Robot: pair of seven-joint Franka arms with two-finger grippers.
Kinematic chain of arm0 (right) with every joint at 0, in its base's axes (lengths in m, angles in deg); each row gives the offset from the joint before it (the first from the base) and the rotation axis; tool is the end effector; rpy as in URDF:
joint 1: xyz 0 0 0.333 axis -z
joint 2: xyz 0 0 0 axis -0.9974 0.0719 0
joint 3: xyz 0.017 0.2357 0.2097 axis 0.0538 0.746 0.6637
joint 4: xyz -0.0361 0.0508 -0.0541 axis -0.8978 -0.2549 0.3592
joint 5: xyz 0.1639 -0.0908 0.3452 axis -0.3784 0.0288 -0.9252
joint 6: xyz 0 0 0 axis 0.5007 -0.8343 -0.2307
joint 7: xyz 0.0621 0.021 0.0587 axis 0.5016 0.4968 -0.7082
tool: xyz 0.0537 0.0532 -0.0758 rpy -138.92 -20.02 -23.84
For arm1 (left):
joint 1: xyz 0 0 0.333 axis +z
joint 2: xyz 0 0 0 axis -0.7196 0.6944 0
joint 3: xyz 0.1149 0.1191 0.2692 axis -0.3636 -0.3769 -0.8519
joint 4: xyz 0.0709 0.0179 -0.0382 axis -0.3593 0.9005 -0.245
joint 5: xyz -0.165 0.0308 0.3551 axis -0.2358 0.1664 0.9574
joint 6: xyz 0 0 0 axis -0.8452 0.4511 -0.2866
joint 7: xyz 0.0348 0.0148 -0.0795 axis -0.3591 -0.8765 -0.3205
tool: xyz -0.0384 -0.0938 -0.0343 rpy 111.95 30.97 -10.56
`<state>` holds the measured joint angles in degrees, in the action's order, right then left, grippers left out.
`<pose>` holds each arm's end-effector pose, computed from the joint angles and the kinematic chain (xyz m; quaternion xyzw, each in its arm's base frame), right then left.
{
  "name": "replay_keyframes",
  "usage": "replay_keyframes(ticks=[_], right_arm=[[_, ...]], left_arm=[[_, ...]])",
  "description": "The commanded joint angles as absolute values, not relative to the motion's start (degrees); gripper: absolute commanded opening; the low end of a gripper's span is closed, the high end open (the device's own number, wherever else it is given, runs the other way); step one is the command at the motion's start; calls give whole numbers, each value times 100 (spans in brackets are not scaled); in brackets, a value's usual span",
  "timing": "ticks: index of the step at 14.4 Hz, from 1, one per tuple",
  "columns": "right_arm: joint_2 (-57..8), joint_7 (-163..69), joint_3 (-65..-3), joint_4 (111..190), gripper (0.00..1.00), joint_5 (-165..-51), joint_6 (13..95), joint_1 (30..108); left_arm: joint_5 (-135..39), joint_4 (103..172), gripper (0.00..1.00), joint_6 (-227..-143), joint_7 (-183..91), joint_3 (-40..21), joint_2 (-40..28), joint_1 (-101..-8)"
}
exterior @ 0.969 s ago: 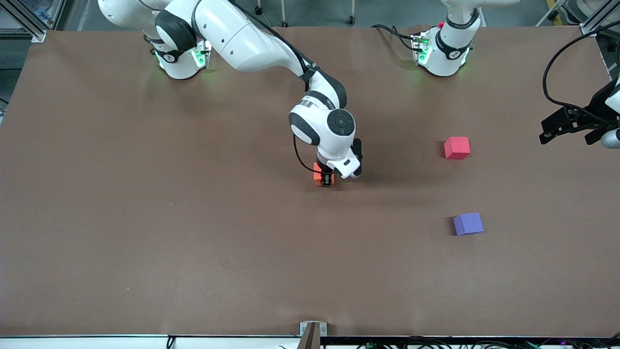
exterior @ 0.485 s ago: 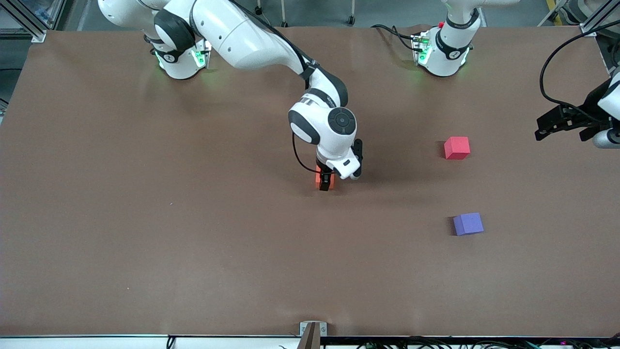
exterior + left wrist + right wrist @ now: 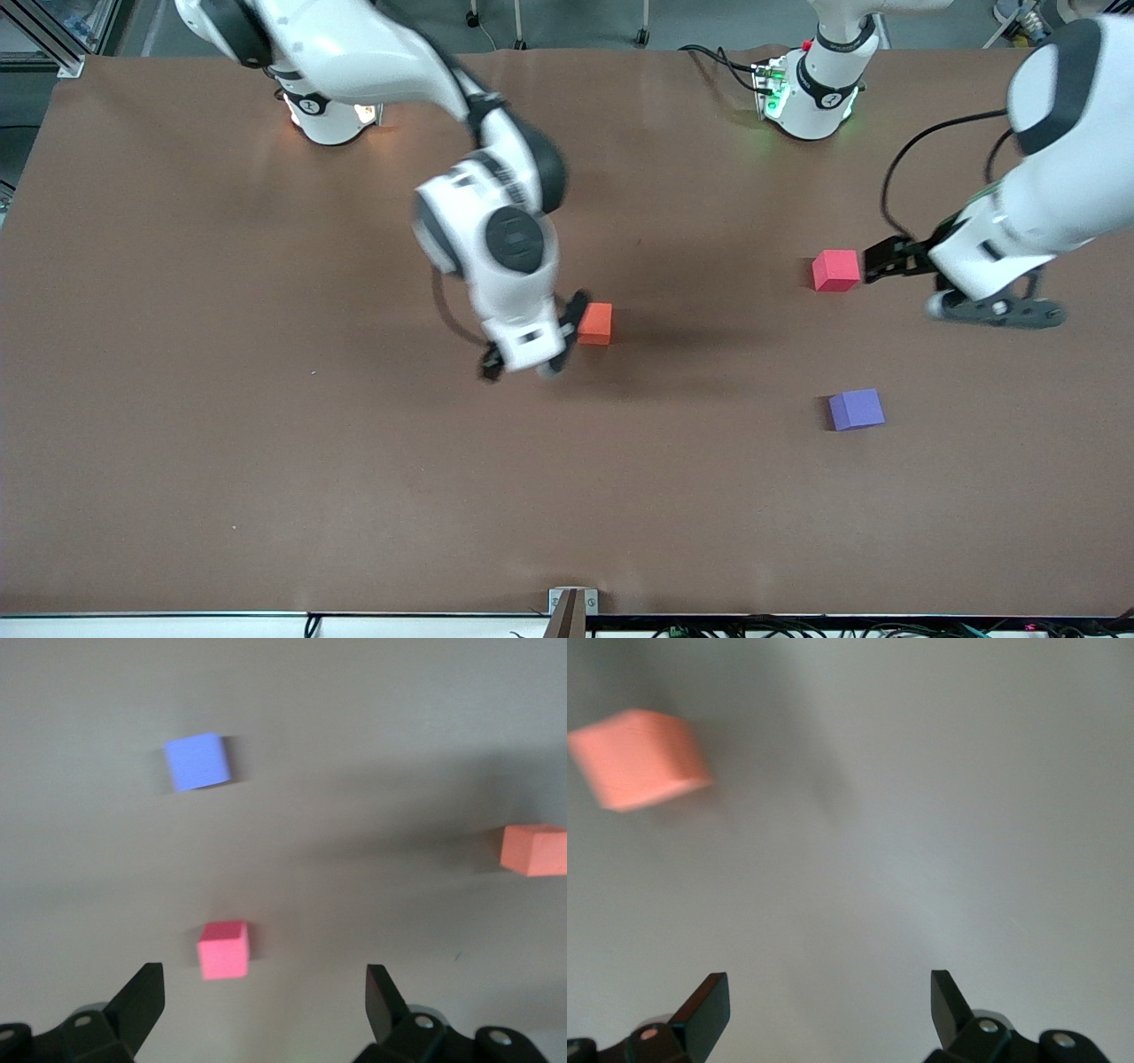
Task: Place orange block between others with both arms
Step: 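Release the orange cube with the right gripper while the left gripper reaches in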
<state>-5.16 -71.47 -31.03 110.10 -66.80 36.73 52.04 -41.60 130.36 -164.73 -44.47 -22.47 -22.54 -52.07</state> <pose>0.6392 0.3951 0.4023 0.8538 0.5171 -0.0256 0.0537 0.5889 -0.1208 0.5197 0.9970 -0.0523 -0.0518 0.0251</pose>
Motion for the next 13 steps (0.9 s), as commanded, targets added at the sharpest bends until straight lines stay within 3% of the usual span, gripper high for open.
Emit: replay_keyframes(ticks=[1,6,10,13], right_arm=[[-939,-7005,-2923,11240,100,-6731,3649,6291],[-1035,-5920,-3081,11240,100,-6722,3624,7110],[-1351,-3453,-3090,11275,100,-6713,2729,7497],[-1703,-2963,-3125,11275,100,-6705,2463,7744]], left_arm=[[-4286,12924,100,-16876,-5088,-1850,-1815,-5226],[-4524,12556,100,-17835,-6600,-1541,-770,-5813],[-4480,11835,100,-18212,-7612,-1576,197,-6578],[-4322,11790,100,-18836,-8158,-1620,602,-7123]])
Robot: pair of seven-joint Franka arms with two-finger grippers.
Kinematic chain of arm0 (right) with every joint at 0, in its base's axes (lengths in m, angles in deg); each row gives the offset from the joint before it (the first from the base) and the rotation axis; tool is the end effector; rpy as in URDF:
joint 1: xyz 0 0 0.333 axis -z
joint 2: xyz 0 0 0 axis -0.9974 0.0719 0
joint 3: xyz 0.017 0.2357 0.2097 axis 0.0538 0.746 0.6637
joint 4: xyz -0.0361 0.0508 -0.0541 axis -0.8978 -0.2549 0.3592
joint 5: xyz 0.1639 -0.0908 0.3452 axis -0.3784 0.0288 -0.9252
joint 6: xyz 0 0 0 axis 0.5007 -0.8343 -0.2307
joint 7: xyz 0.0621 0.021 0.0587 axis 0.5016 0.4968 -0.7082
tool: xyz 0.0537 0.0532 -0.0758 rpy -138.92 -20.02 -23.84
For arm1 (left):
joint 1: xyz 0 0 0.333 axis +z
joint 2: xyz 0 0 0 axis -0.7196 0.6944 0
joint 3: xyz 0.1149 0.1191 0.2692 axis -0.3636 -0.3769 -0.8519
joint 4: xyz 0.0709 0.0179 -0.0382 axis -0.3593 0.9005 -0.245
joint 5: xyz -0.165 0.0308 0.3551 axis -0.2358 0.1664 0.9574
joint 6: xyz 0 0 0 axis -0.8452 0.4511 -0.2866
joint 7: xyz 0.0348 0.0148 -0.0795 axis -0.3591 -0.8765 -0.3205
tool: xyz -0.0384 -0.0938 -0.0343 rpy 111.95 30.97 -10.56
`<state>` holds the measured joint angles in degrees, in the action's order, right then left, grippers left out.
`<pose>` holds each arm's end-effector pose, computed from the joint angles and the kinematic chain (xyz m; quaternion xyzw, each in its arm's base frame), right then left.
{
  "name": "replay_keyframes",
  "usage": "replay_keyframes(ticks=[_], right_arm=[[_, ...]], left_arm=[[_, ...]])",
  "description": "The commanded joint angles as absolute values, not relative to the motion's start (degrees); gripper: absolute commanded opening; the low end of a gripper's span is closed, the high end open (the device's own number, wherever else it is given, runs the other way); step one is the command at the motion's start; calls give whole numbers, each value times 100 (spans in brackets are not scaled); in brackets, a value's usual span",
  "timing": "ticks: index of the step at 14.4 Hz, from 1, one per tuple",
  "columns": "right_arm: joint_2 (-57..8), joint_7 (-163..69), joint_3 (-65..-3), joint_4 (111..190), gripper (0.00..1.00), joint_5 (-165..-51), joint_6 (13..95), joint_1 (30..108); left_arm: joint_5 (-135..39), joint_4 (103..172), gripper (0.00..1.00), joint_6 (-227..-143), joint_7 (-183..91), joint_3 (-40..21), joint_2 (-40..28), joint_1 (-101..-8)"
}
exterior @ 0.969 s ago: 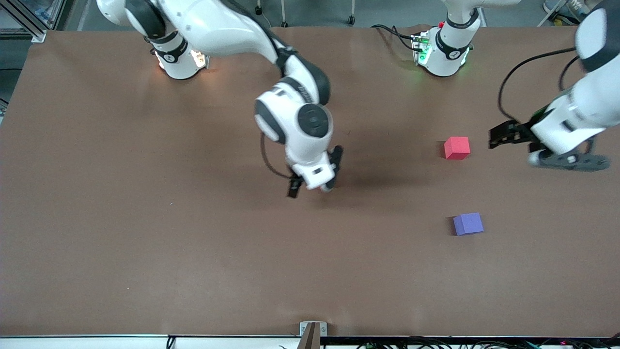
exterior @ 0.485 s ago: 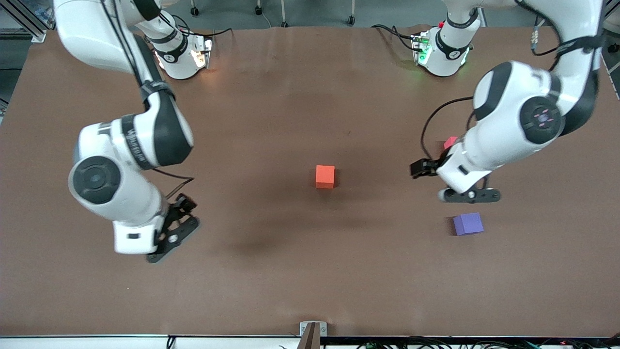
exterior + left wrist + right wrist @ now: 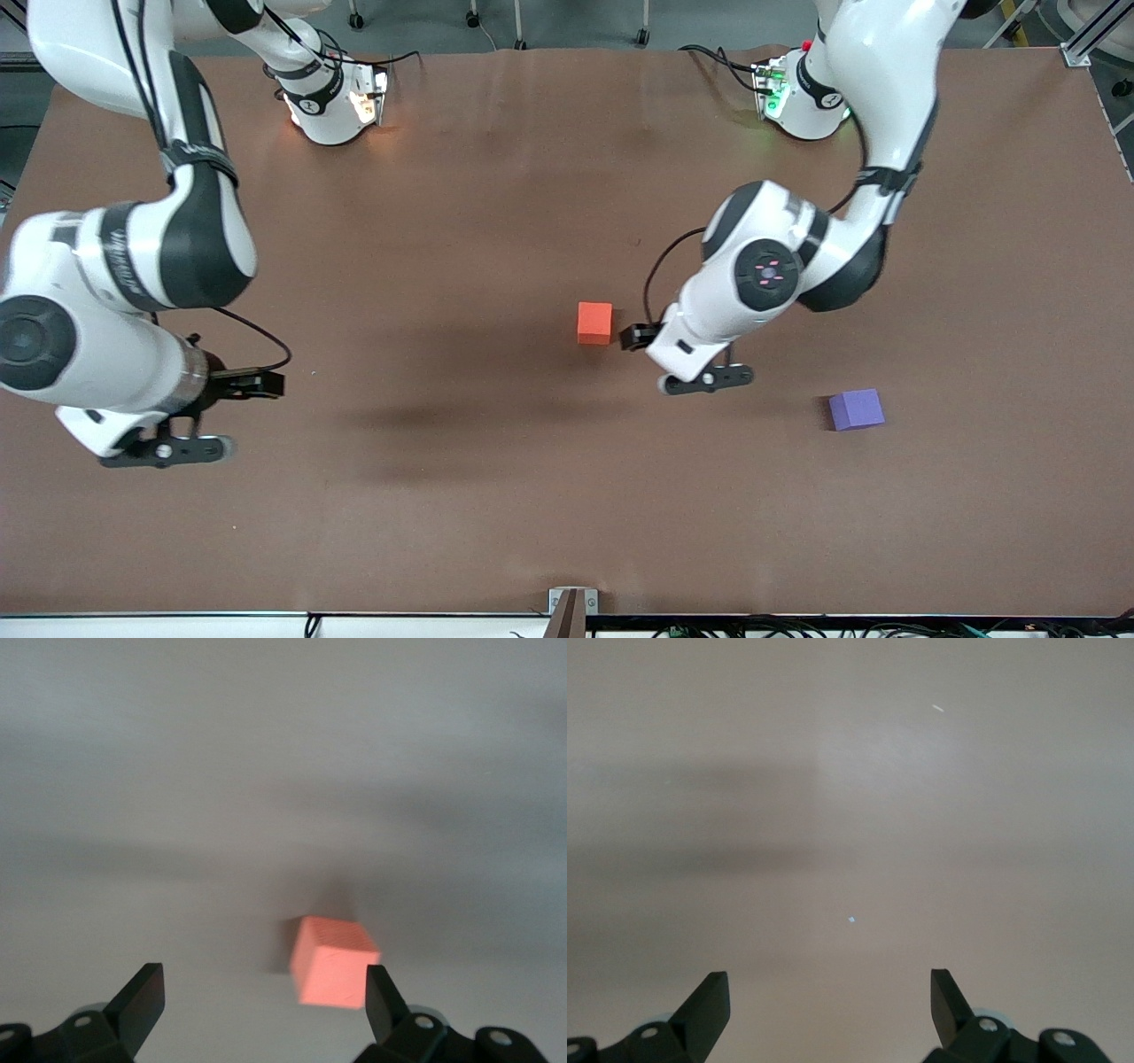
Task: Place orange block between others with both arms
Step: 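Grasp the orange cube with the left gripper while the right gripper withdraws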
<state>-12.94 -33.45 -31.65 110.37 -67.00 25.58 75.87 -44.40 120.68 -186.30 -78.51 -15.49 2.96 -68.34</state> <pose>0.7081 0.0906 0.4846 0.9969 -0.0083 -0.0504 0.0606 0.5996 -0.3879 0.3433 0.9913 0.0791 -0.0562 0.0886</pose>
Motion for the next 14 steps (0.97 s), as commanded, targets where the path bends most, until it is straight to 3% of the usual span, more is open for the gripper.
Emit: replay_keyframes(ticks=[1,4,10,14], right_arm=[[-1852,-3006,-3186,11275,100,-6713,2472,7901],[-2274,-3452,-3292,11319,100,-6739,2480,8349],[-3960,-3762,-3327,13320,100,-6968,3322,8605],[-4279,-3815,-3336,13455,100,-6968,3281,8641]], left_arm=[[-4200,11790,100,-18959,-8281,-1620,708,-7220],[-4084,11790,100,-19144,-8440,-1646,981,-7502],[-3505,11860,100,-19224,-8694,-1770,1201,-7950],[-3215,11852,100,-19224,-8941,-1770,1421,-8127]])
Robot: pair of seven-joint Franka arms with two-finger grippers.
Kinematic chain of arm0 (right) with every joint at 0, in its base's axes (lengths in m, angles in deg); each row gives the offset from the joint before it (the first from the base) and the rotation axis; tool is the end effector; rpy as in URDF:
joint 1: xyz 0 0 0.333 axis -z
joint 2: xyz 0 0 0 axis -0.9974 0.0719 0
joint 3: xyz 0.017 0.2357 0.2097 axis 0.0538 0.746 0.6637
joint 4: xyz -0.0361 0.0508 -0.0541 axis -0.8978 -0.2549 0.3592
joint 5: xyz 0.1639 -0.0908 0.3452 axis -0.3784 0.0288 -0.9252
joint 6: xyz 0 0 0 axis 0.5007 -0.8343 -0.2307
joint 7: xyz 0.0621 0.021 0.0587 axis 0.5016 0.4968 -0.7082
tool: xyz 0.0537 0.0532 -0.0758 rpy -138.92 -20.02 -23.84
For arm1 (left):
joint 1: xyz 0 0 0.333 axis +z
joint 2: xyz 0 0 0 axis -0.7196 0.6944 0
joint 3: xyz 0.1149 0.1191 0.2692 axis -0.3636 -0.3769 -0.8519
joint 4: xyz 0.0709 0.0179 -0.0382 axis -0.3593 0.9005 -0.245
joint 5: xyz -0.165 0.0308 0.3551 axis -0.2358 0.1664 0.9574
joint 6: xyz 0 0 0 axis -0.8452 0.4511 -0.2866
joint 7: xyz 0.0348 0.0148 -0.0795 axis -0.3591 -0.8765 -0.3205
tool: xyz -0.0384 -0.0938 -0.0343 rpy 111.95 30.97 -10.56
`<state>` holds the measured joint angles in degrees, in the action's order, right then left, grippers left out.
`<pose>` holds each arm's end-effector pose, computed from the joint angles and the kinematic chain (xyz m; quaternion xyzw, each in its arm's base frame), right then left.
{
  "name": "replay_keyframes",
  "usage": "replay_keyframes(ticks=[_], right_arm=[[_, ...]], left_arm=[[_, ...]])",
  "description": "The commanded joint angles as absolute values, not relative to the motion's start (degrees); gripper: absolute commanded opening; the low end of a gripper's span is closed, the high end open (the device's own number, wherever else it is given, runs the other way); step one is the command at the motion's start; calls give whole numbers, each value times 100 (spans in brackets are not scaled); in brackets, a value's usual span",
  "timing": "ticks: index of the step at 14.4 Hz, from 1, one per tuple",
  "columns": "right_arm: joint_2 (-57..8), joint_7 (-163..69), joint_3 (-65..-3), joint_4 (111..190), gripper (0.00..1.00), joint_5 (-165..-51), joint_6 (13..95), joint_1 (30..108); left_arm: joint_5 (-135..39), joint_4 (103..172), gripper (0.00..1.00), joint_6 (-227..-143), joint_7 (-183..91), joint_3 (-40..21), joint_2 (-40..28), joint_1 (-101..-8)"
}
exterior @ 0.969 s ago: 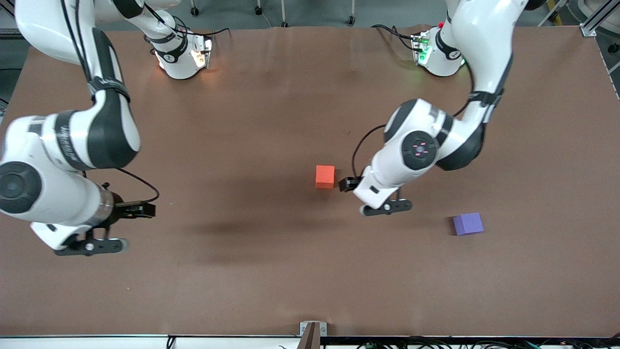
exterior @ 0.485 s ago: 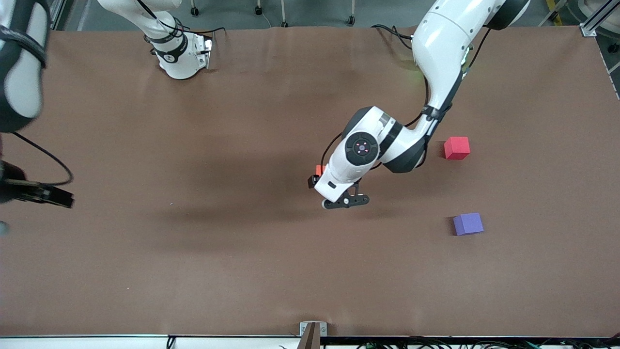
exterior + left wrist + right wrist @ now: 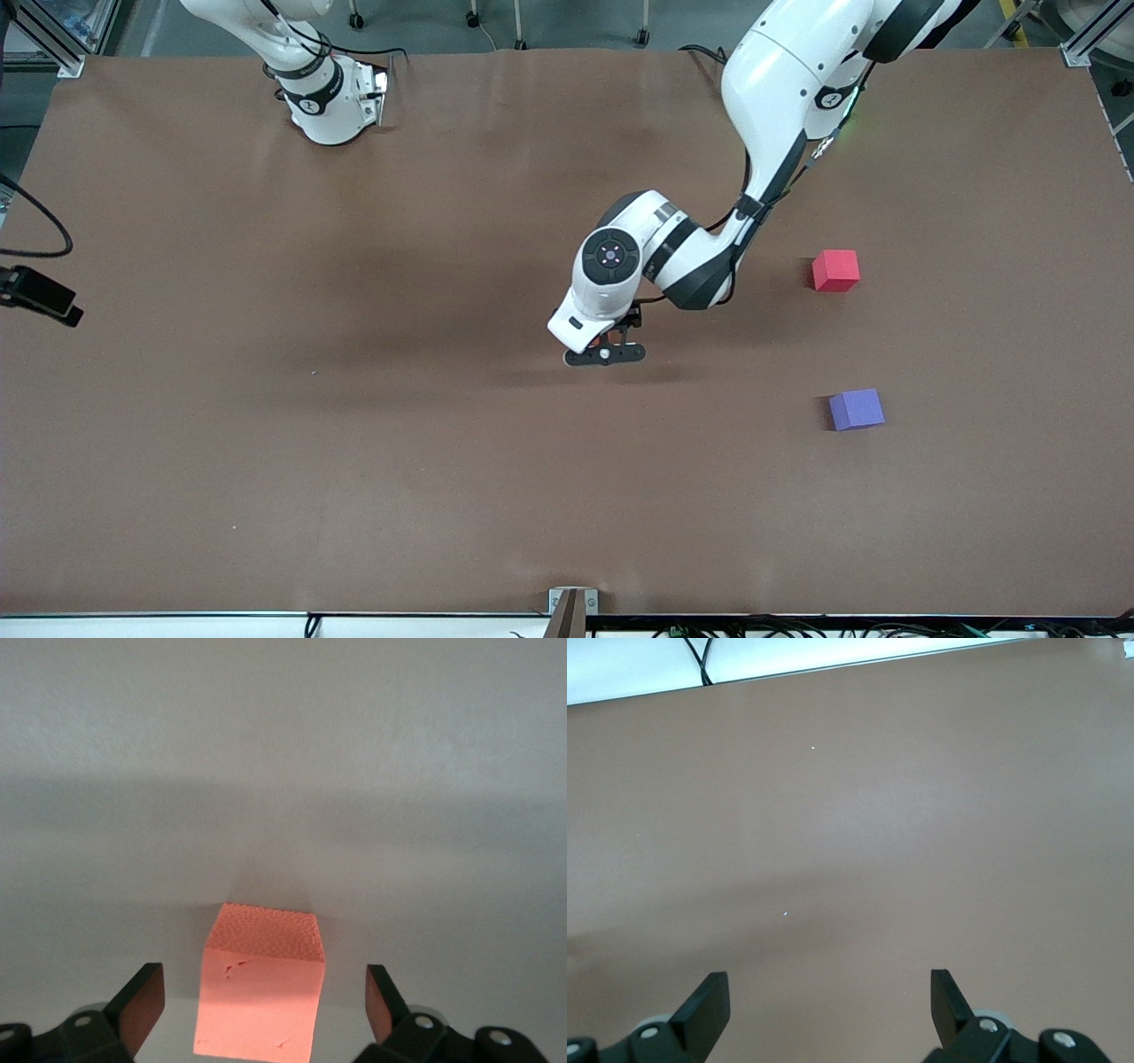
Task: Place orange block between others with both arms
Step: 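Grasp the orange cube with the left gripper while the right gripper withdraws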
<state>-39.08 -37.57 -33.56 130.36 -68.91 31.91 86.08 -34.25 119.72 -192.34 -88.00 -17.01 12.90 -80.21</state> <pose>0.6085 -0.0534 0.6334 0.9950 -0.0809 0.0502 0.0285 0.5295 -0.4902 0.2337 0.9987 0.0332 -0.0366 0.0118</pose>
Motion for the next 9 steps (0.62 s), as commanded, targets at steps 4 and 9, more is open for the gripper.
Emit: replay_keyframes(ticks=[4,9], right_arm=[[-4270,-4166,-3327,13437,100,-7038,3148,8641],[-4305,-4236,-3301,13507,100,-7153,3113,8606]], left_arm=[[-2925,11860,100,-19224,-9003,-1770,1562,-8215],[-2915,11869,38,-19224,-9310,-1761,1562,-8215]])
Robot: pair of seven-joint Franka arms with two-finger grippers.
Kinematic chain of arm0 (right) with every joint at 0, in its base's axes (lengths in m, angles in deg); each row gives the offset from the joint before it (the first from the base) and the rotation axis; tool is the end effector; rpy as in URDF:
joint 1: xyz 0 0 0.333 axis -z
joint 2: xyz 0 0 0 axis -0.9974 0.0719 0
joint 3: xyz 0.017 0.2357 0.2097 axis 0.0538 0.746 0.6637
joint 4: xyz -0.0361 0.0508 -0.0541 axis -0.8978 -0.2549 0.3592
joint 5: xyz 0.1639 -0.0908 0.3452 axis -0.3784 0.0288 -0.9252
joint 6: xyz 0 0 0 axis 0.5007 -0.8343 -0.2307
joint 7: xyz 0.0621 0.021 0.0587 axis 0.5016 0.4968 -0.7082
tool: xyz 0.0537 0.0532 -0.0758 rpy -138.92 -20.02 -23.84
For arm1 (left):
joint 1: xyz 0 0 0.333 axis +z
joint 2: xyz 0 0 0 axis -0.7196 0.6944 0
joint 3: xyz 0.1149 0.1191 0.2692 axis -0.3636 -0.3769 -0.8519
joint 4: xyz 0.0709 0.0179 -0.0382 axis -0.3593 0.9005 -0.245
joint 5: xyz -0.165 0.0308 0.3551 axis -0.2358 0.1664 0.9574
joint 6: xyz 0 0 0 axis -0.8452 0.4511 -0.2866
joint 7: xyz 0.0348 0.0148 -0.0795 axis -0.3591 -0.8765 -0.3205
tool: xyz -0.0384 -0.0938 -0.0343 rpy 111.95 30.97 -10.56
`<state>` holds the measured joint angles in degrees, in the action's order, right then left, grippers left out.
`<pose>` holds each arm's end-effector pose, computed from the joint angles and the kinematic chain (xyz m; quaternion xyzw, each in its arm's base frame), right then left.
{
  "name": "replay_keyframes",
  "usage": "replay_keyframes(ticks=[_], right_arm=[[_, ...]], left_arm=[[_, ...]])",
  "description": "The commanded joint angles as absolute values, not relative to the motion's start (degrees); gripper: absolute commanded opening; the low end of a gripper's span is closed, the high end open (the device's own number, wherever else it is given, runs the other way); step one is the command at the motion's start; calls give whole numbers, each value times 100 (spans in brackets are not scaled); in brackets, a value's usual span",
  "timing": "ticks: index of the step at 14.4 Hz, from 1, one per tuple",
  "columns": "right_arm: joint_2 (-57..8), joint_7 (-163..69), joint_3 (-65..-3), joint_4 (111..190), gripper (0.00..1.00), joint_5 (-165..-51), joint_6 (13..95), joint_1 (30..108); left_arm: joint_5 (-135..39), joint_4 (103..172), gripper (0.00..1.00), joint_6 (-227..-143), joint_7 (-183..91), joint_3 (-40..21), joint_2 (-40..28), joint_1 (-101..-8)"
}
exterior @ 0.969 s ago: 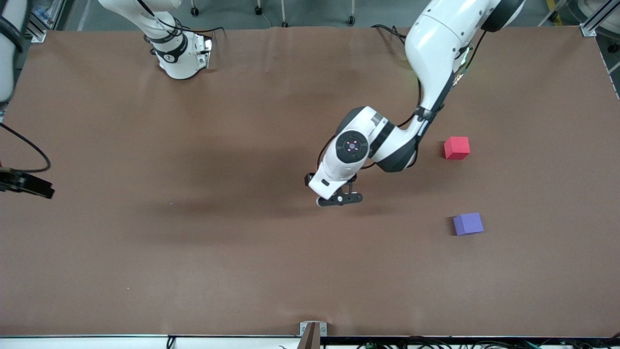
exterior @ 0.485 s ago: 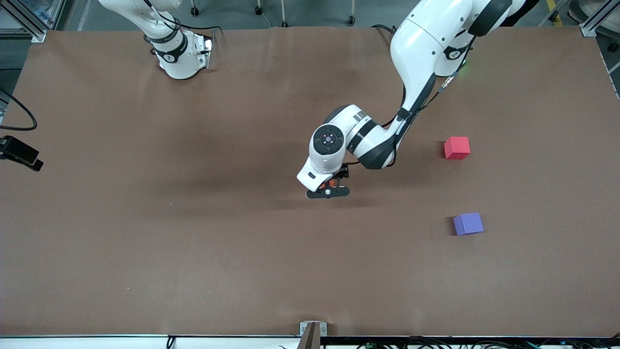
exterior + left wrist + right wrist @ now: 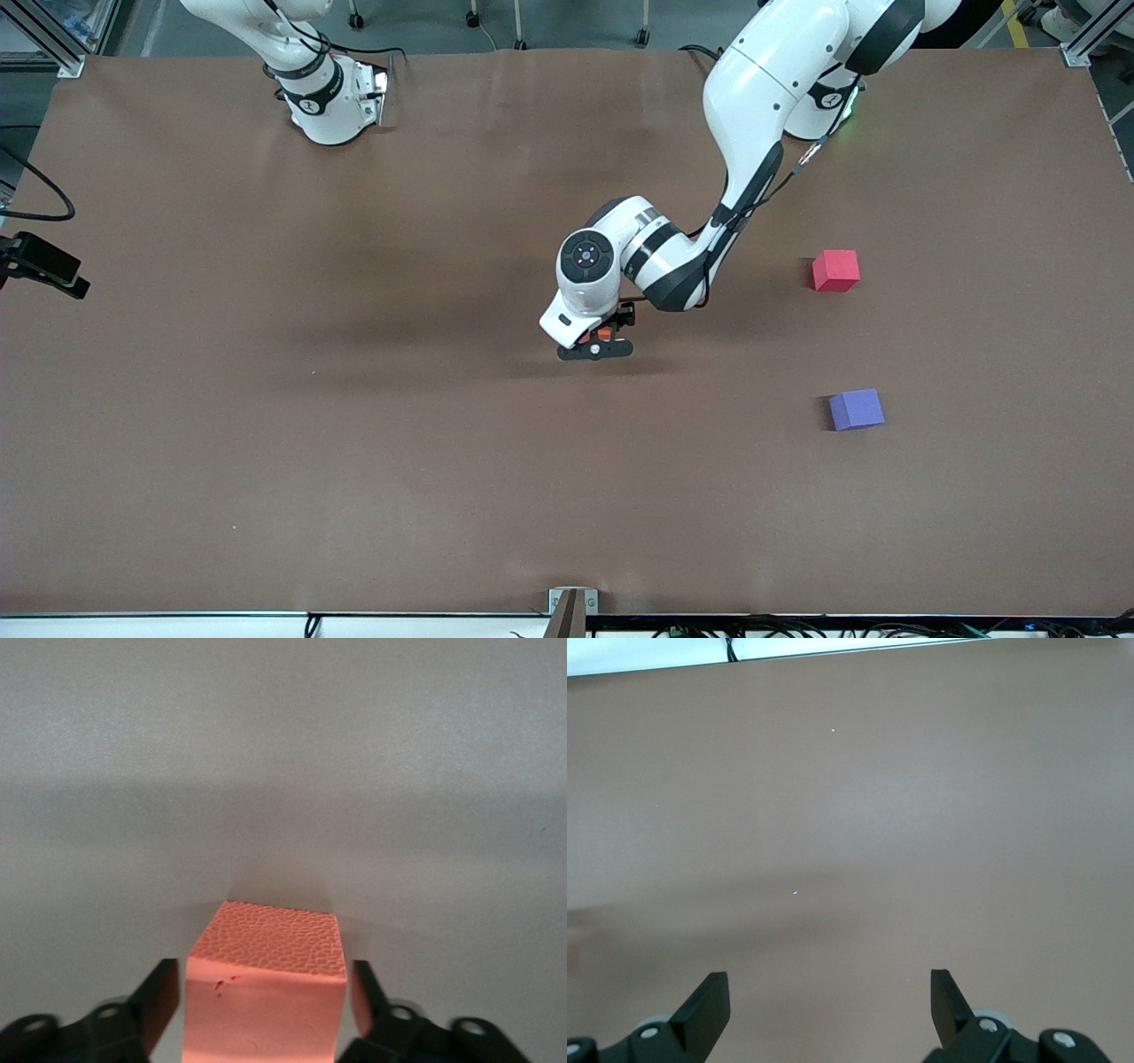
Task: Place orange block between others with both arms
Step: 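Grasp the orange cube with the left gripper while the right gripper withdraws, then carry the orange cube with the left gripper between the pink and purple cubes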
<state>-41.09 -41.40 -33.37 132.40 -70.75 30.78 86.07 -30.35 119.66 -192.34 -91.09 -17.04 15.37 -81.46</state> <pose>0.5964 -0.0483 0.6354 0.9981 -0.0464 0.0398 0.0120 0.5171 -0.4969 0.2033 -0.9988 -0.0302 0.0323 0.0203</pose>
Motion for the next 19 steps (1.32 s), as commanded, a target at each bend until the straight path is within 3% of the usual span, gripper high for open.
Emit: replay_keyframes(ticks=[1,4,8,19], right_arm=[[-4305,-4298,-3301,13568,100,-7153,3139,8605],[-4375,-4368,-3310,13779,100,-7144,3210,8614],[-4674,-4360,-3283,14281,100,-7074,3693,8588],[-4595,-4325,-3274,14088,100,-7144,3614,8562]], left_arm=[[-2915,11861,31,-19224,-9406,-1761,1570,-8215],[-2915,11843,22,-19224,-9469,-1761,1492,-8136],[-2898,11869,22,-18918,-9434,-1761,1132,-7689],[-3179,12563,22,-17238,-7274,-1629,-521,-5360]])
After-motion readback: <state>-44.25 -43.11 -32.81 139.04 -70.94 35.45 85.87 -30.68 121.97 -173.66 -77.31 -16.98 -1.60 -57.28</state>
